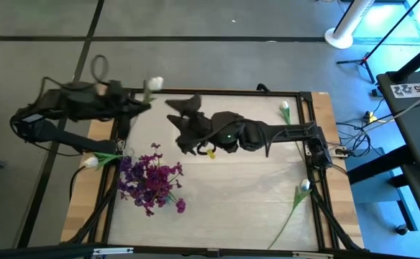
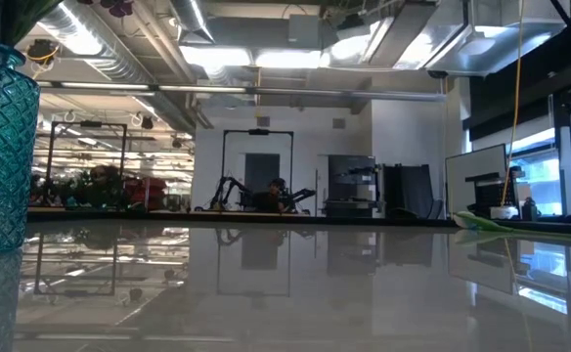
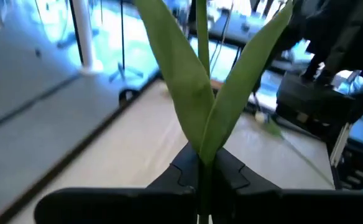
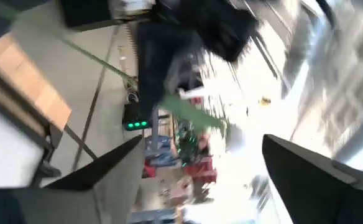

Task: Sort flowers into vase by color
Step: Put the top center white flower into the transparent vase

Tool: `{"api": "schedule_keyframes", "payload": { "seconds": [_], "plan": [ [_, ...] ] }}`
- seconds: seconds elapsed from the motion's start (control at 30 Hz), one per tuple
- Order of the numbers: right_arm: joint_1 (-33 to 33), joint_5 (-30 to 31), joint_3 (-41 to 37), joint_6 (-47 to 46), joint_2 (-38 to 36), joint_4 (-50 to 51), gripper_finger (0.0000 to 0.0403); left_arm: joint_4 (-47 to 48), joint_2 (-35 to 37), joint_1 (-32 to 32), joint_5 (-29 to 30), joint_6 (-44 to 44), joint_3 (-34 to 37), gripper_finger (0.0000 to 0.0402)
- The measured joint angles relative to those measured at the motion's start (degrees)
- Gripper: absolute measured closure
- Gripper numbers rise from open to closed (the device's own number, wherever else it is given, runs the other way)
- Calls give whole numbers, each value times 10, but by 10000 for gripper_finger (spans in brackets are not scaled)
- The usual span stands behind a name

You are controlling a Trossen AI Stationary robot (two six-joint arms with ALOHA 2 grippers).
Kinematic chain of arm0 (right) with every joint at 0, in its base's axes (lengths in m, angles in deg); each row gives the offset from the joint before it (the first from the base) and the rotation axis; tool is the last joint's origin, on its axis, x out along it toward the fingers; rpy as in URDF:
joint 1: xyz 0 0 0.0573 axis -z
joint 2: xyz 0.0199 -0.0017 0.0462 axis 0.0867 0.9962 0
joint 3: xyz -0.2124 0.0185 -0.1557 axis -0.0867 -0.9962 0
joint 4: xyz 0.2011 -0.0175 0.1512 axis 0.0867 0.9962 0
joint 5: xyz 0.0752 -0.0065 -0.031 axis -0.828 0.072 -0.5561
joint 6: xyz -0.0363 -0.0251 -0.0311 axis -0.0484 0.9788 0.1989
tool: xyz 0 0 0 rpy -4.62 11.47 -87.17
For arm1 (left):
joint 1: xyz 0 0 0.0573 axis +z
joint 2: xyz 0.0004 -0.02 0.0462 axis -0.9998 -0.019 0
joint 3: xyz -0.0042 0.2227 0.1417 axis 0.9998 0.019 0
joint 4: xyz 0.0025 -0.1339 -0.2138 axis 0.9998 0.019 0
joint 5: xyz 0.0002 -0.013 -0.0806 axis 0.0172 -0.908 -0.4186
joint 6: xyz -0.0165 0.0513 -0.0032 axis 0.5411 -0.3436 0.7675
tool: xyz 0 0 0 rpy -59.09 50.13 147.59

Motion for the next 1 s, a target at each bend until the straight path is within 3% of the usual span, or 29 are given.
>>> {"api": "schedule_keyframes", "payload": {
  "seconds": [0.13,0.23,0.4,0.7,0.87,1.0],
  "plan": [
    [-10,32,0,-147,-9,-4,53,-20,53,0,-10,-45,0,397],
    [-23,53,0,-259,-9,-4,50,-19,94,0,-53,-74,0,398],
    [-55,115,0,-364,-8,2,57,-33,159,0,-122,-104,20,396],
    [-103,284,0,-485,-5,1,61,-231,328,0,-167,-134,251,395],
    [-135,364,0,-577,-5,0,61,-283,399,0,-162,-124,357,395],
    [-157,419,0,-590,-5,1,61,-297,456,0,-142,-98,423,395]
  ]
}}
